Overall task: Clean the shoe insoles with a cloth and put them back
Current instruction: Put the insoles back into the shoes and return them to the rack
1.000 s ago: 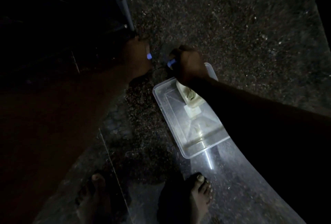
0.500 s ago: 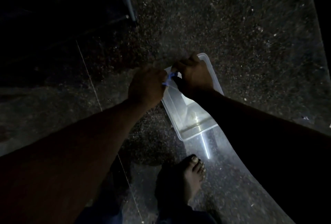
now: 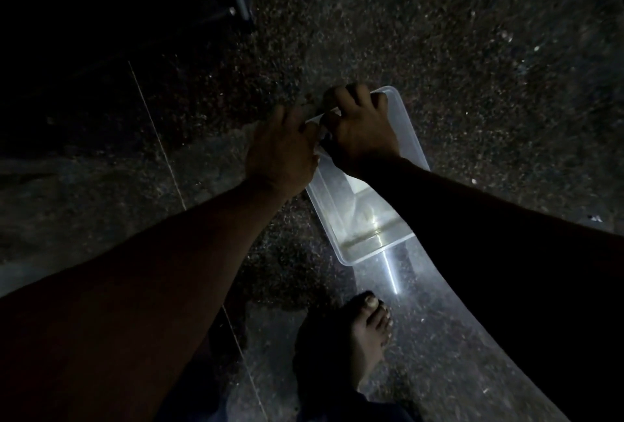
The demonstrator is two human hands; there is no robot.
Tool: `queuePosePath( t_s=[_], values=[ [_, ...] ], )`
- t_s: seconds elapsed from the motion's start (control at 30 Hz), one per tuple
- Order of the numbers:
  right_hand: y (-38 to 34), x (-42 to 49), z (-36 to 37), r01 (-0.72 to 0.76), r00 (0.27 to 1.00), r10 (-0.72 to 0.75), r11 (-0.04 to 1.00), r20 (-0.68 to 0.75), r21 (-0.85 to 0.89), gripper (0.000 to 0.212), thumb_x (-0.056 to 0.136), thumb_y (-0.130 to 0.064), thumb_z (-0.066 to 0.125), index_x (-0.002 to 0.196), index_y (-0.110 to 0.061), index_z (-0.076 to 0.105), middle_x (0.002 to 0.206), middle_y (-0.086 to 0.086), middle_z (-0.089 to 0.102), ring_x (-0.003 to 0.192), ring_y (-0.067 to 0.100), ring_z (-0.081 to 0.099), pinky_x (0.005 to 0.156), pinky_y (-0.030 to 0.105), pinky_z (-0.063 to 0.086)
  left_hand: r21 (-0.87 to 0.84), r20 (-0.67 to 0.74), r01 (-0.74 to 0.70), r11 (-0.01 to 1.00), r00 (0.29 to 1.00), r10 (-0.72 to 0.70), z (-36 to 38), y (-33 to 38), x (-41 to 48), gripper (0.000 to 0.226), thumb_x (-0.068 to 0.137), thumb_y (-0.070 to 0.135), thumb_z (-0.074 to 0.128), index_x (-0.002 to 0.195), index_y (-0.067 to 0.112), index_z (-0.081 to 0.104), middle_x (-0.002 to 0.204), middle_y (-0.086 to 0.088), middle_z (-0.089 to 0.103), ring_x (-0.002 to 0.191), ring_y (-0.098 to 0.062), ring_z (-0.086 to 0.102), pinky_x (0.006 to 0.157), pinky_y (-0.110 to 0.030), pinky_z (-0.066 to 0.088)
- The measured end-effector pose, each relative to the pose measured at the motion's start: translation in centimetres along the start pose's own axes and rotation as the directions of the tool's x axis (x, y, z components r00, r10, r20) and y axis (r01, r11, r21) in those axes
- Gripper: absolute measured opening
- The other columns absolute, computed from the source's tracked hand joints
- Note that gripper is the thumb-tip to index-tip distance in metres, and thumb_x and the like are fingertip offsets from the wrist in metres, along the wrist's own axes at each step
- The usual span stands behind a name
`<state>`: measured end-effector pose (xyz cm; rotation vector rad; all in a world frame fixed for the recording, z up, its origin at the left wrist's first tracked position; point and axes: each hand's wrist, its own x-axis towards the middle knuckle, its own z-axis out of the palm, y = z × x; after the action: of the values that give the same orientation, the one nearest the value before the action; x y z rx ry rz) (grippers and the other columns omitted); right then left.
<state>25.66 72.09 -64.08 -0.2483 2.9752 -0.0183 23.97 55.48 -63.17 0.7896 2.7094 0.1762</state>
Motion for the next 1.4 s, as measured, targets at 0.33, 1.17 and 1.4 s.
queuePosePath(
  t_s=[0.33, 1.17, 1.4],
  values=[
    [-0.1, -0.3, 0.5, -0.048, 0.996, 0.044, 0.998, 0.075, 0.042, 0.031, 0.081, -0.033, 0.074, 0.104, -0.012, 0.077, 0.136, 0.014, 0.056, 0.13, 0.042, 0.044, 0.096, 0.055, 0.036, -0.195, 0.025, 0.259, 0.946, 0.965, -0.259, 0.3, -0.2, -0.2, 0.034, 0.096, 0.036, 0.066, 0.127, 0.024, 0.066, 0.147, -0.005, 0.046, 0.13, -0.032, 0.049, 0.096, -0.046, 0.05],
    [-1.2, -7.0, -4.7, -0.291, 0.956, 0.294, 0.938, 0.013, 0.189, 0.039, 0.079, -0.037, 0.074, 0.113, -0.019, 0.068, 0.13, 0.007, 0.057, 0.117, 0.037, 0.051, 0.095, 0.048, 0.036, -0.213, 0.243, 0.44, 0.872, 0.888, -0.389, -3.1, 2.4, -4.1, 0.066, 0.097, 0.032, 0.059, 0.158, 0.032, 0.032, 0.16, -0.01, 0.03, 0.13, -0.036, 0.048, 0.101, -0.048, 0.047],
    [0.7, -9.8, -5.3, -0.72, 0.661, 0.671, 0.694, 0.335, 0.031, 0.048, 0.083, -0.047, 0.071, 0.125, -0.025, 0.06, 0.152, 0.012, 0.036, 0.132, 0.044, 0.039, 0.108, 0.055, 0.033, -0.303, 0.596, 0.617, 0.726, 0.717, -0.361, -1.9, 4.8, -5.9, 0.06, 0.09, 0.034, 0.069, 0.144, 0.014, 0.053, 0.149, -0.014, 0.053, 0.137, -0.032, 0.051, 0.111, -0.037, 0.042]
  ],
)
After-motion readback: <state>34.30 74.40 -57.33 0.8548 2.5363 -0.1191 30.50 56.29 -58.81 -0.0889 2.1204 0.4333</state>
